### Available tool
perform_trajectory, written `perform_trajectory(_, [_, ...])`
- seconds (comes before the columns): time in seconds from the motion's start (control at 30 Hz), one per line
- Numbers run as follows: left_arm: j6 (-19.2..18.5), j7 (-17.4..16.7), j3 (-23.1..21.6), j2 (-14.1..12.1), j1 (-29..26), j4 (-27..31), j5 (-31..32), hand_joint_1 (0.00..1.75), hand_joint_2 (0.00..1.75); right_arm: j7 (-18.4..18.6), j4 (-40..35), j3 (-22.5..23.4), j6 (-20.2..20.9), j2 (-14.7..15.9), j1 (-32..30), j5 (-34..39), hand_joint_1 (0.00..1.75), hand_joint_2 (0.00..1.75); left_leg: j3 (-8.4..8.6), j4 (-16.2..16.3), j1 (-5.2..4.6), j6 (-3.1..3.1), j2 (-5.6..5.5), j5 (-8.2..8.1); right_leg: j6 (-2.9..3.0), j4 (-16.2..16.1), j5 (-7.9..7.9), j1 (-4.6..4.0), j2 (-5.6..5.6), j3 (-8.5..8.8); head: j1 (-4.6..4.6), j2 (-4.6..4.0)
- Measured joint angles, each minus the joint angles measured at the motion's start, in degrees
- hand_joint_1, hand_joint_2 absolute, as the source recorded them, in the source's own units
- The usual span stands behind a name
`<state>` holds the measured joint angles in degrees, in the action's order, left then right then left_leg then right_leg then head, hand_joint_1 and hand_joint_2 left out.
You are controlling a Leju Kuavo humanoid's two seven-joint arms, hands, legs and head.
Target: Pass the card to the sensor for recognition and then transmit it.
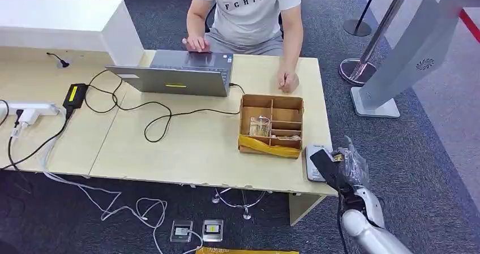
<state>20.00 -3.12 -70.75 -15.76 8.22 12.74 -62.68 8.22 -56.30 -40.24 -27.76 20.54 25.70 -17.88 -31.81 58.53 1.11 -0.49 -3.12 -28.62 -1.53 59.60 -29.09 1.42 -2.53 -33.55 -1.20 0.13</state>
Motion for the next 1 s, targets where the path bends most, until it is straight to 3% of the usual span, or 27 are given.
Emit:
perform_trajectory(0.47, [-0.8, 0.3, 0.0, -0.3, 0.0, 0.0, 1.5, 0.0, 0.0, -0.3, 3.4, -0.4, -2.8, -1.8, -0.3, 2.3, 1.75, 1.75, 0.09, 0.0, 0.0, -0.01, 0.2, 0.0, 0.1, 0.0, 0.08, -0.01, -0.17, 0.03, -0.02, 0.0])
perform_trajectory(0.63, [-1.4, 0.2, 0.0, -0.5, 0.0, 0.0, 1.7, 0.0, 0.0, 4.1, 0.8, -0.3, -3.7, -1.7, 0.9, -1.5, 1.75, 1.75, 0.08, 0.0, -0.01, -0.02, 0.22, 0.03, 0.07, 0.0, 0.14, 0.0, -0.19, 0.03, 0.0, 0.0])
perform_trajectory(0.83, [-2.3, 0.3, 0.0, -1.0, -0.1, 0.0, 4.2, 0.0, 0.0, 10.1, -8.2, 0.8, -2.5, -0.1, 4.8, -5.1, 1.75, 1.75, 0.07, 0.0, -0.01, -0.04, 0.24, 0.07, 0.1, 0.0, 0.2, 0.0, -0.24, -0.01, 0.02, 0.0])
perform_trajectory(1.0, [-2.4, 2.1, 0.0, -1.3, -0.2, 0.0, 4.7, 0.0, 0.0, 16.4, -16.1, 1.0, -1.7, 0.8, 9.4, -16.1, 1.75, 1.75, 0.08, 0.0, 0.01, -0.05, 0.27, 0.08, 0.1, 0.0, 0.2, -0.01, -0.28, -0.05, 0.02, 0.0])
